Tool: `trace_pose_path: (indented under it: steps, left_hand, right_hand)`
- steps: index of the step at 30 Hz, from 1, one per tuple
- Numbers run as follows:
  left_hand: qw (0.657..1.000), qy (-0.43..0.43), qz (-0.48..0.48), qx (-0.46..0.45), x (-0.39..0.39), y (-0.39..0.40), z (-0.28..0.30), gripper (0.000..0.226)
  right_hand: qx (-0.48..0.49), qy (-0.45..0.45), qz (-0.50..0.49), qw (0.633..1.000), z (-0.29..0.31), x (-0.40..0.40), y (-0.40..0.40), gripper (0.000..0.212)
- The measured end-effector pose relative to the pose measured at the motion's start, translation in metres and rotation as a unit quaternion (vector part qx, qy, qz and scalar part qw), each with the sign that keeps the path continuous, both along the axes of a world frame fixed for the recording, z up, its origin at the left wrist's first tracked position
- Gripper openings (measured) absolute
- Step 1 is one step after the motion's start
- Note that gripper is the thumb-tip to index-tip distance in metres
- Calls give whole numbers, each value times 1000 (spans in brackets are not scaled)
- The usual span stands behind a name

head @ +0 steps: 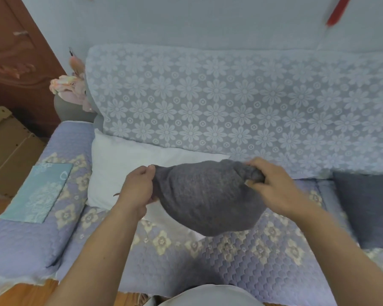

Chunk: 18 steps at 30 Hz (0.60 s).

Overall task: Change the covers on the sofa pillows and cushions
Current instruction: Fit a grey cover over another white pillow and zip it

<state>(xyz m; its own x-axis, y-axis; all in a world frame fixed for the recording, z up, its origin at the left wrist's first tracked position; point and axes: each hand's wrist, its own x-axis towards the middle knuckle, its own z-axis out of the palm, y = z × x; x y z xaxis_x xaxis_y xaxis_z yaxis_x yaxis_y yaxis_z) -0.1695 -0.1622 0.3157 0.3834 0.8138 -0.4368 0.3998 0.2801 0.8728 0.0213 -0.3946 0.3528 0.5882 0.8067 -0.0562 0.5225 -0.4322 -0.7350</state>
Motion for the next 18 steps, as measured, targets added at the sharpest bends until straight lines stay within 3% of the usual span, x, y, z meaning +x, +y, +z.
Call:
trace_pose_path:
  steps: [3,6,12,15,18]
  left_hand:
    - [994,38,-10,-105,1,-7,-13,27]
    - [980,58,-37,-186,-6,-19,-35,37]
    - [929,-95,-47,-355,-14,-49,-63,45]
    - [930,-135,-12,-343,-14,-54,-66,45]
    - [951,-108,0,-290,-13,-54,-68,44]
  right_hand:
    - [-4,54,-43,998,-22,-16,5,31]
    - [-20,63,-139,988,-53,-17,5,32]
    - [-91,102,-235,962,-94,-24,-10,17]
    - [-93,120,-274,950,-99,-24,-16,2]
    - [-83,116,-293,946,-99,-22,-17,3]
